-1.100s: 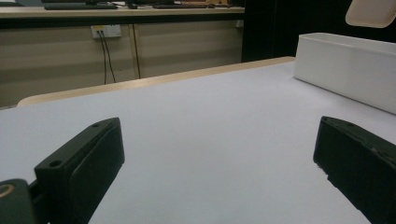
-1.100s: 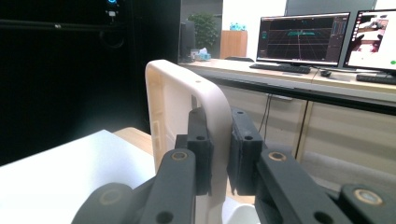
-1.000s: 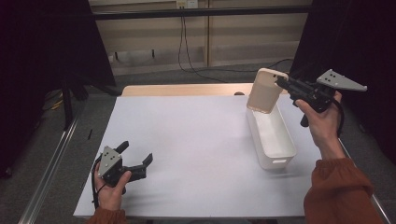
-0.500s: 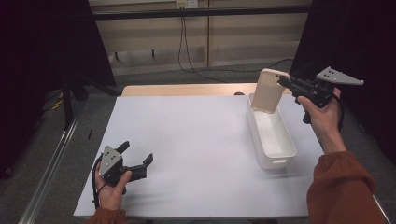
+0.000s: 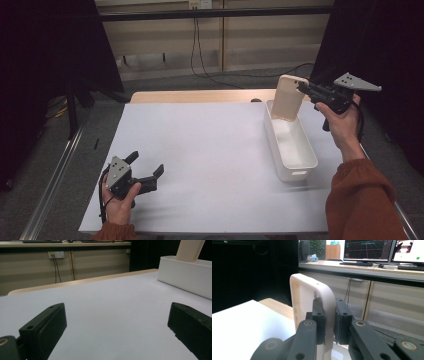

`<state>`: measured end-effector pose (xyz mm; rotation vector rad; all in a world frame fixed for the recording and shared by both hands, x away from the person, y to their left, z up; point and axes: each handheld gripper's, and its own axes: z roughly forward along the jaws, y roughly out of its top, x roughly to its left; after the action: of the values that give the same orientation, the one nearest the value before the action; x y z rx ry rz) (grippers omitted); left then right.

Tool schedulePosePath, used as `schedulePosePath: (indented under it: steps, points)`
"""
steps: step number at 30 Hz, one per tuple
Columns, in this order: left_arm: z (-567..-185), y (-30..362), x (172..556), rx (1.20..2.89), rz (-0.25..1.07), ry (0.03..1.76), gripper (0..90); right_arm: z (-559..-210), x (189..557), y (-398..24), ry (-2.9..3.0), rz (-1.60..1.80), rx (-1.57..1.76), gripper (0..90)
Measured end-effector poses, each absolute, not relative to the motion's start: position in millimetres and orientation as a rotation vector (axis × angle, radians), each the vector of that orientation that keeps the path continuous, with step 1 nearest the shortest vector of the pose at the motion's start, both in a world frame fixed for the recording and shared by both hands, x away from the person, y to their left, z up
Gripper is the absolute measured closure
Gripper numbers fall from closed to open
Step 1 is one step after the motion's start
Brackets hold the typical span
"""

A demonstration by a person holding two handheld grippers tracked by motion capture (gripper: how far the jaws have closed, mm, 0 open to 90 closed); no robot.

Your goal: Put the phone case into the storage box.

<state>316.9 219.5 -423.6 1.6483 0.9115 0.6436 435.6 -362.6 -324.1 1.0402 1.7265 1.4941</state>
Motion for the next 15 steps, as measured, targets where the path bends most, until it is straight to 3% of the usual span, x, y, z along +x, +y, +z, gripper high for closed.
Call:
schedulePosePath:
  steps: [15]
  points:
    - [-423.5, 218.6, 316.7, 1.653, 0.639, 0.907, 2.2, -340.6, 450.7, -361.5, 1.728, 1.451, 1.031, 80.9]
